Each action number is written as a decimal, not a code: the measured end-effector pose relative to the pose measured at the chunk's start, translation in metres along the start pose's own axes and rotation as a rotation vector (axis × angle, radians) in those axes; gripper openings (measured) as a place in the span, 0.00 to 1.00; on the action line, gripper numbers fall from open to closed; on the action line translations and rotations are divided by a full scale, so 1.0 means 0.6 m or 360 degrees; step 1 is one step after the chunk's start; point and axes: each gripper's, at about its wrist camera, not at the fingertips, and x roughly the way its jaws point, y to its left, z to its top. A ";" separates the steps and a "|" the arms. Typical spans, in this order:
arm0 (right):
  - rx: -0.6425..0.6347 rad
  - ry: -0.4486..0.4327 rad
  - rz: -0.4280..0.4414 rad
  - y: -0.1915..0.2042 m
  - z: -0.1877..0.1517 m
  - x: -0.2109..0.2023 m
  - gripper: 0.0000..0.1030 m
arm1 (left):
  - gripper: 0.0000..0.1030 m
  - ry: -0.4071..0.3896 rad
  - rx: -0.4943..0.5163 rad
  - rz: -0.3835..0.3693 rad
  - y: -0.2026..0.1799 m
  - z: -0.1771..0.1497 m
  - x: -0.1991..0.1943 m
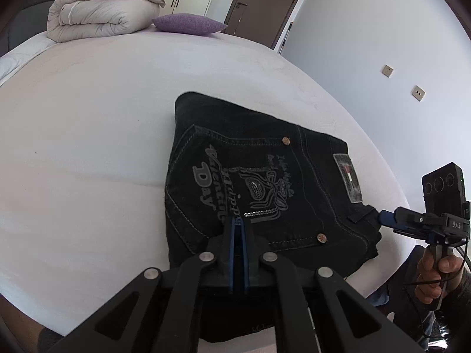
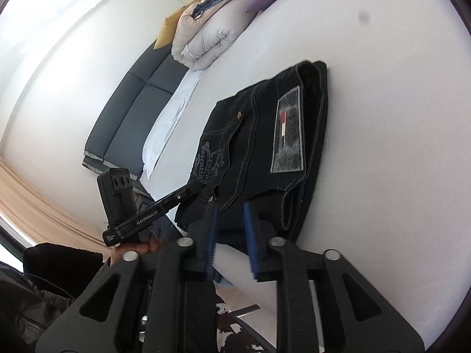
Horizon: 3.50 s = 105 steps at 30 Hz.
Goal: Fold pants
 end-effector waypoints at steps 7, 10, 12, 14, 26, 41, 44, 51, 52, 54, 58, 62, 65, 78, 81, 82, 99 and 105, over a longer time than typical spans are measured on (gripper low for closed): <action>0.0150 -0.0155 -0.0006 -0.027 0.054 -0.043 0.76 | 0.71 -0.0139 -0.0085 0.0085 0.054 0.056 -0.053; 0.0343 -0.0049 -0.0082 -0.070 0.072 -0.018 0.75 | 0.71 -0.0035 -0.0094 0.0055 0.076 0.079 -0.014; 0.0384 0.0005 -0.0129 -0.080 0.082 -0.003 0.75 | 0.71 0.0039 -0.0135 0.0024 0.088 0.093 0.013; 0.0381 0.0063 -0.0136 -0.079 0.091 0.015 0.75 | 0.71 0.0121 -0.0180 -0.0017 0.099 0.104 0.042; 0.0506 0.0227 -0.0293 -0.099 0.128 0.106 0.31 | 0.51 0.0353 -0.0146 -0.0089 0.062 0.105 0.127; 0.0082 -0.0011 -0.0312 -0.007 0.203 0.030 0.16 | 0.24 0.0070 -0.0003 -0.0169 -0.021 0.195 0.058; 0.0067 -0.0046 -0.0327 -0.018 0.245 0.005 0.16 | 0.24 0.0074 0.0045 -0.0176 -0.040 0.228 0.091; 0.0158 -0.0027 -0.0437 -0.117 0.298 -0.003 0.16 | 0.25 0.0203 0.0053 -0.0146 -0.060 0.238 0.222; 0.0187 -0.0010 -0.0446 -0.139 0.299 0.003 0.16 | 0.27 0.0215 0.0054 -0.0117 -0.058 0.232 0.237; 0.0241 0.0011 -0.0431 -0.179 0.299 0.012 0.17 | 0.35 0.0218 0.0025 -0.0107 -0.045 0.223 0.254; 0.0345 -0.0046 -0.0276 -0.239 0.276 0.009 0.20 | 0.57 0.0214 -0.0050 -0.0093 -0.017 0.210 0.266; 0.0361 -0.0121 -0.0235 -0.249 0.262 -0.013 0.22 | 0.57 0.0174 -0.0054 -0.0080 -0.016 0.199 0.247; 0.0396 -0.0202 -0.0293 -0.234 0.251 -0.034 0.25 | 0.57 0.0053 -0.0028 -0.0054 -0.021 0.188 0.194; -0.0287 -0.0935 -0.0995 0.072 0.079 -0.226 0.74 | 1.00 -0.0919 0.0461 0.0598 -0.170 0.122 -0.136; -0.0565 -0.1266 -0.1056 0.166 0.021 -0.275 0.94 | 1.00 -0.1028 0.0467 0.0694 -0.201 0.098 -0.198; -0.0654 -0.1378 -0.1091 0.194 0.001 -0.286 1.00 | 1.00 -0.1049 0.0450 0.0708 -0.210 0.090 -0.213; -0.0480 -0.1100 -0.1248 0.310 -0.134 -0.318 1.00 | 1.00 -0.0643 0.0177 0.0855 -0.205 0.009 -0.227; -0.0343 -0.0931 -0.1326 0.269 -0.130 -0.283 1.00 | 1.00 -0.0564 0.0169 0.0833 -0.209 -0.013 -0.210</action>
